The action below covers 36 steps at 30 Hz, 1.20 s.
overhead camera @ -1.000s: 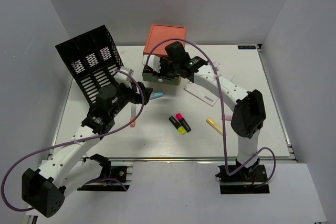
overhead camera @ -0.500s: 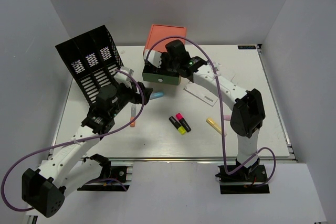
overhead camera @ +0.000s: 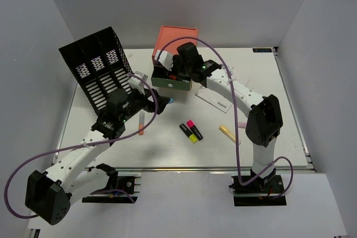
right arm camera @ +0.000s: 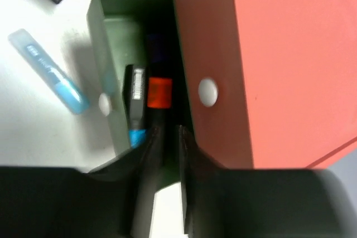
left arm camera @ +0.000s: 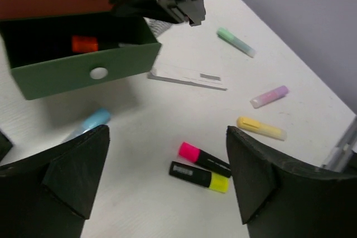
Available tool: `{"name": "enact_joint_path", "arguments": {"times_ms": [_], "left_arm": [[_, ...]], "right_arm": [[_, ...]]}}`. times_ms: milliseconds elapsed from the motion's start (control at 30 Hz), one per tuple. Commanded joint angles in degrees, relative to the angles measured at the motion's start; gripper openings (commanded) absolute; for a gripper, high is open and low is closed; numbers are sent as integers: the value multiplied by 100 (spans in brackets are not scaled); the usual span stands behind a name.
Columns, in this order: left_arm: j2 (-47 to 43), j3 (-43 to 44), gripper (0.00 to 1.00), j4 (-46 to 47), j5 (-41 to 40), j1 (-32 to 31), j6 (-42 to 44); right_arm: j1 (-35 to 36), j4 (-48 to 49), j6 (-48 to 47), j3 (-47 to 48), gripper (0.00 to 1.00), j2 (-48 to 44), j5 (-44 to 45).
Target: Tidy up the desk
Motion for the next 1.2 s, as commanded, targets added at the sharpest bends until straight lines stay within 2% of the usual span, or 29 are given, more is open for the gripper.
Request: {"name": "enact_joint_path", "arguments": {"times_ms": [0, 33, 67, 100, 167, 200, 267, 367, 400, 433, 500, 533, 567, 633, 800, 900, 1167], "left_arm": [[44, -252, 92, 519, 657, -87, -368], [192, -305, 84, 625, 753, -87, -665], [306, -323, 64, 757, 894, -87, -816], [464, -314, 55, 767, 1017, -87, -957], [1016, -148, 36, 671, 1350, -140, -1387], [1220, -86, 32, 444, 1526, -140, -1537], [1641, -50, 28, 136, 1520, -305, -2160], [1889, -60, 34, -285, 1108, -682, -2820], [2029, -16, 42, -445, 775, -789, -2943], [2109, 54, 46, -759, 581, -894, -3206], [2363, 344, 53, -1288, 281, -1193, -3471], [2451, 441, 64, -1420, 36, -1281, -3707], [2539, 546, 70, -1570, -88, -1378, -3840], [2837, 959, 75, -2132, -404, -1598, -4225], [3444, 1907, 76, -3476, -1317, -2037, -5158], [3875, 2312, 70, -4215, -1759, -2143, -5624], [4622, 3130, 60, -4840, -1978, -2469, -6196]], "right_arm": [[-201, -67, 1138, -172, 11, -832, -354], [-271, -146, 1445, -303, 0, -991, -538], [-324, -173, 1753, -688, 0, -1175, -662], [-577, -208, 2278, -918, 0, -1551, -837], [-858, -296, 2660, -1462, 0, -1966, -1416], [-1069, -296, 2922, -2039, 0, -2368, -1601], [-1404, -384, 3135, -2587, 0, -2740, -1980], [-1949, -280, 3267, -3633, 0, -3408, -2428], [-2055, -192, 3285, -4114, 0, -3723, -2499], [-2343, -104, 3337, -4337, 0, -3839, -2674], [-2608, 142, 3382, -4680, 24, -4102, -2920], [-2696, 195, 3452, -4943, 40, -4156, -3278], [-2880, 283, 3478, -5050, 46, -4174, -3499], [-3083, 118, 3426, -4990, 51, -4139, -3869], [-3418, 20, 3312, -5068, 52, -4262, -4082], [-3558, 2, 3276, -5138, 52, -4481, -4064], [-3796, 46, 3285, -5209, 52, -4859, -4222]]}}
